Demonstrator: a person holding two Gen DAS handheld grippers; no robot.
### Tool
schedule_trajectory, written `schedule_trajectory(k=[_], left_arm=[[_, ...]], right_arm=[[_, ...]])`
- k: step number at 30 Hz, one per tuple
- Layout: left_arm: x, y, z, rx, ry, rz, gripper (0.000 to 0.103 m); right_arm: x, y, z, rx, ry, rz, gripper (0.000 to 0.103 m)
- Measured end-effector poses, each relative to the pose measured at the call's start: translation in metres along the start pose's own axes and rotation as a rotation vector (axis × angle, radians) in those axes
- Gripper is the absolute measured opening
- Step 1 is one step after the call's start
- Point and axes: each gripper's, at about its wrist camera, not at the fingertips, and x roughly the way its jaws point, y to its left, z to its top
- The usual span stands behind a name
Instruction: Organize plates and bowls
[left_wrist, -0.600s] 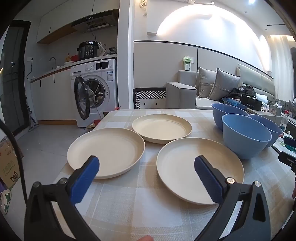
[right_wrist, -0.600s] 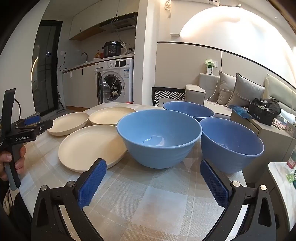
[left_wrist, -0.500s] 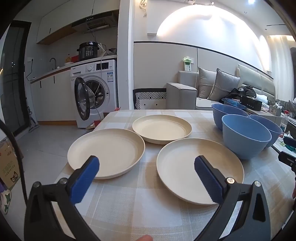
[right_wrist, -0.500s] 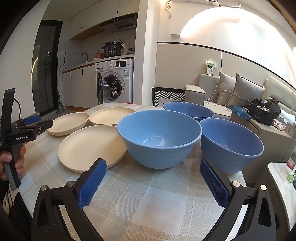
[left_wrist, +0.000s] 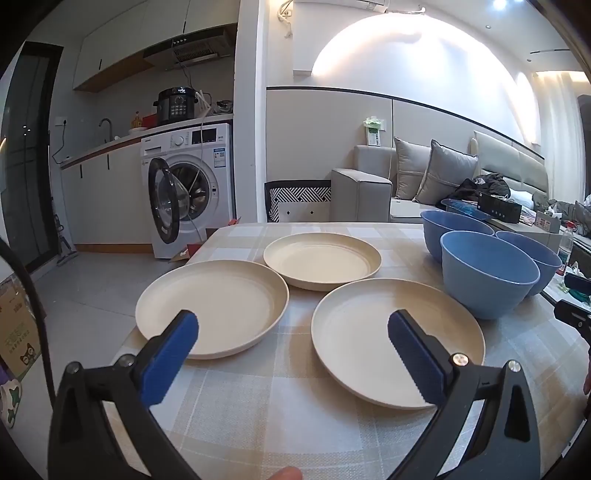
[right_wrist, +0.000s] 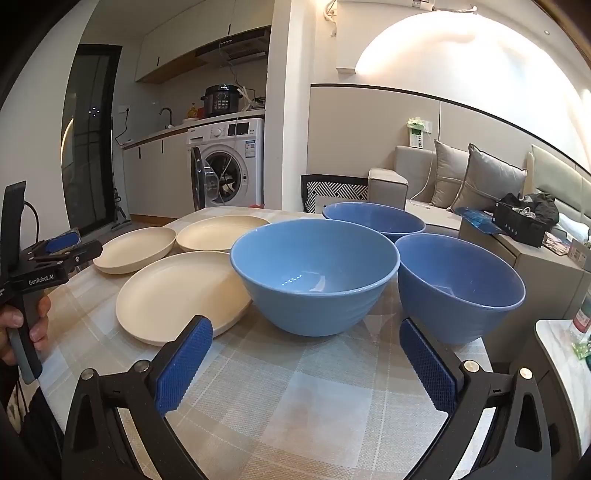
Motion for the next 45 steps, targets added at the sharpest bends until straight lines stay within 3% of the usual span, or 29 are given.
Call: schedule_trajectory(k=[9,45], left_arm=[[-0.008,-0.004,-0.002,0.016,-0.047,0.018,0.103],[-0.01,-0.007,-0.002,0.028,-0.039,0.024,0.103]], right_arm=[[-0.001,-0.008,0.0,0.036,-0.008,0.01,0.103],[-0.007,-0.011,-0.001,0.059,-0.012,0.003,0.103]])
